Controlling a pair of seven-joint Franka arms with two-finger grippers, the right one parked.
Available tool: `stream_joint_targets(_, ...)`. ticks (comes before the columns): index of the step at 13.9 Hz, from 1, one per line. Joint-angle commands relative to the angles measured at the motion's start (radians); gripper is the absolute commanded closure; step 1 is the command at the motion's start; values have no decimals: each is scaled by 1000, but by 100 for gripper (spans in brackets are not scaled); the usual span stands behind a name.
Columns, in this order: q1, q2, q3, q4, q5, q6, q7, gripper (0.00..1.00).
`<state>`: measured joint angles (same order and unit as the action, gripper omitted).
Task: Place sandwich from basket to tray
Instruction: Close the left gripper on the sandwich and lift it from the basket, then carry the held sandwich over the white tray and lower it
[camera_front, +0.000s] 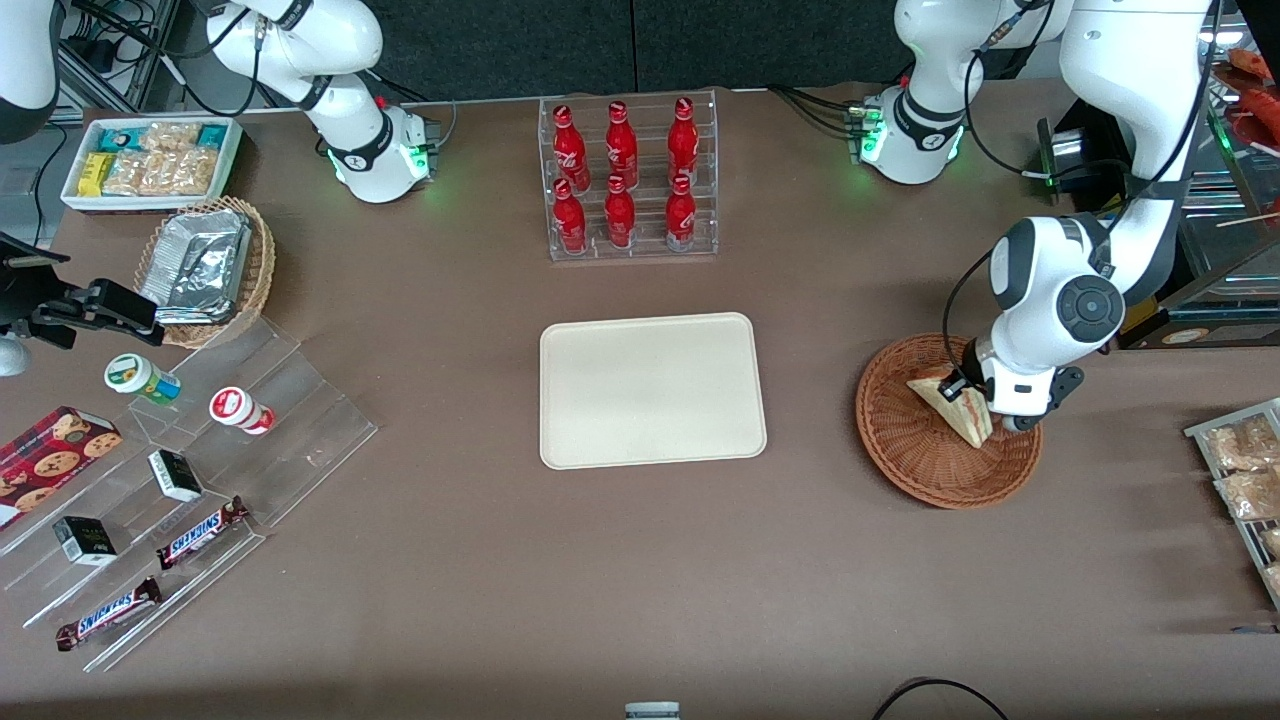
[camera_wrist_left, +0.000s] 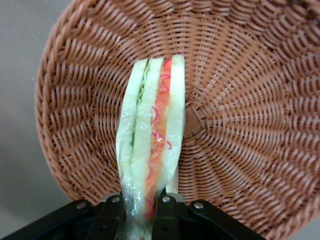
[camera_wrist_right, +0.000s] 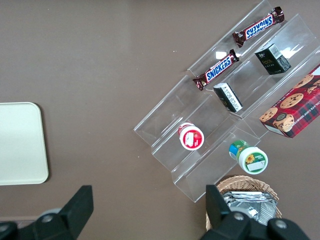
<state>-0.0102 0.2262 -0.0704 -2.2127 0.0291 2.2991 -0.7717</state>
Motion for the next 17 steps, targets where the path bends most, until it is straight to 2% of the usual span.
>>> stream_joint_targets(1,-33,-33,-6,138,15,-207,-21,100)
stream_joint_targets(3,-85,-28,-8,253,14,-338,-23,100)
stream_joint_targets(5,-157,-18,-11,326,9,-392,-18,100)
stream_joint_targets(8,-295,13,-12,372,-1,-382,-14,100)
stream_joint_targets(10,-382,77,-12,444,-5,-382,-14,100)
stream_joint_targets(12,-460,151,-12,523,-40,-371,-9,100)
stream_joint_targets(17,-559,320,-52,688,-51,-316,20,100)
